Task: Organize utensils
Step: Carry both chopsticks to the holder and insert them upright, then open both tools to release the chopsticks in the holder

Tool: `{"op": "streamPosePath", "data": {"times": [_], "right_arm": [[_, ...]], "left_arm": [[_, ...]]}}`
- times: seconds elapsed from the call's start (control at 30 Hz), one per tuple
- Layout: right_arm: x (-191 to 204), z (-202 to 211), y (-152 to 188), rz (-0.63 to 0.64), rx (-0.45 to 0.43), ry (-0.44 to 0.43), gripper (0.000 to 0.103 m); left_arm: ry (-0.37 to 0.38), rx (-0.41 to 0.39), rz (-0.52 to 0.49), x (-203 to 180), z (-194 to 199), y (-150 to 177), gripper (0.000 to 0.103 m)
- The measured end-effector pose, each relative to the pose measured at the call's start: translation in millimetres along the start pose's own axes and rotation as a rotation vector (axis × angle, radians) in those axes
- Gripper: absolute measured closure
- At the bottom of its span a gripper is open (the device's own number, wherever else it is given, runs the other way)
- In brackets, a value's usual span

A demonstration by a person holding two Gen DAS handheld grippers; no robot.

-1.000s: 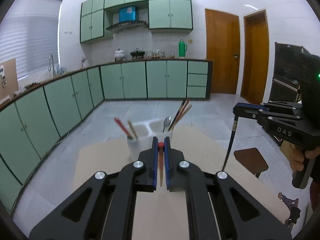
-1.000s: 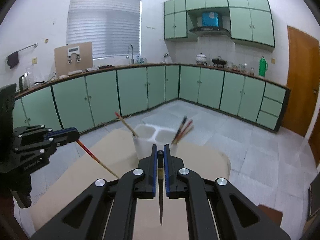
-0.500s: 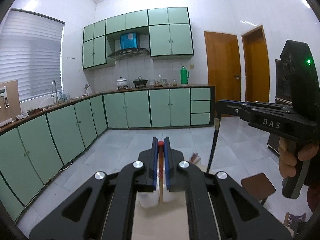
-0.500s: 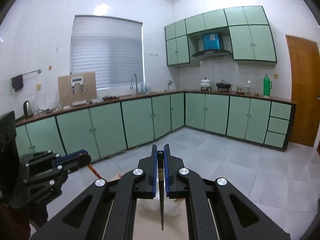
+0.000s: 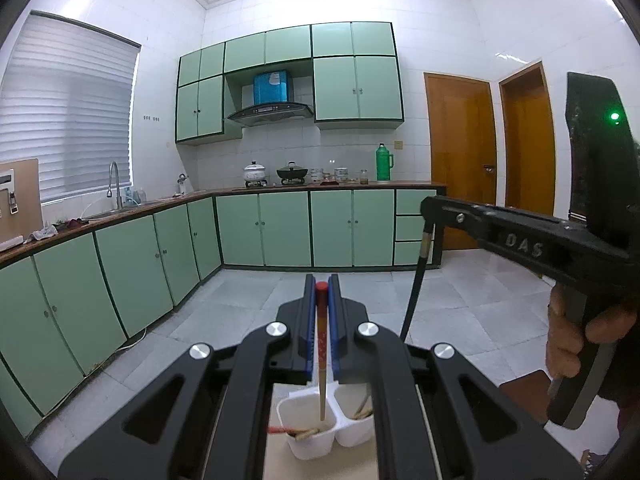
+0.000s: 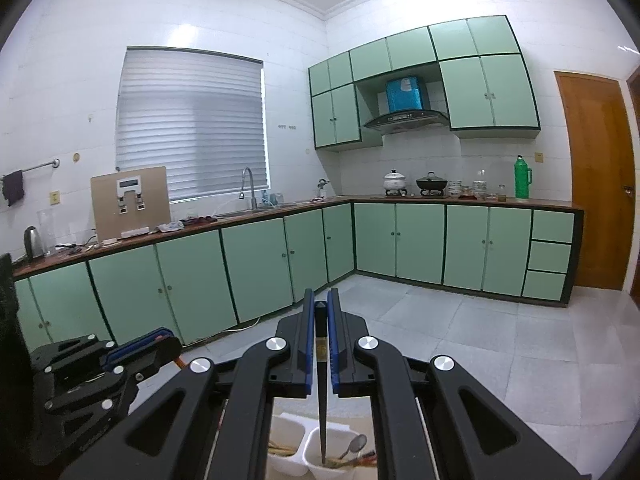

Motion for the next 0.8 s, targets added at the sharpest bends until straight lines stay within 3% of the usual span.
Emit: {"op": "streamPosePath", "data": {"times": [0.2, 0.43, 0.8], "right_arm": [[-1.7, -31.3, 13.8, 0.001, 0.027, 0.019, 0.097], [-4.2, -59.3, 41.5, -0.015, 0.092, 0.026, 0.097], [-12.2, -77.6, 74.1, -0.023, 0.162, 0.027, 0.097]], "left_arm": [[-0.004, 0.012, 0.010, 8.3, -25.6, 2.7, 0.098], [0.002, 0.075, 0.035, 20.0, -53.6, 29.4, 0.098], [-0.004, 0.160, 0.055, 35.1, -85.3, 59.2, 0.098]]}}
Point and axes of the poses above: each gripper's, at about its wrist camera, not at the fingertips, and z roughly against the way its jaws point, x to its left, y to its underside, the point moved 7 cm from there along -z, roughly the way its jaws point, and after that the axes turned 4 degrees about z, right-handed, at the moved point
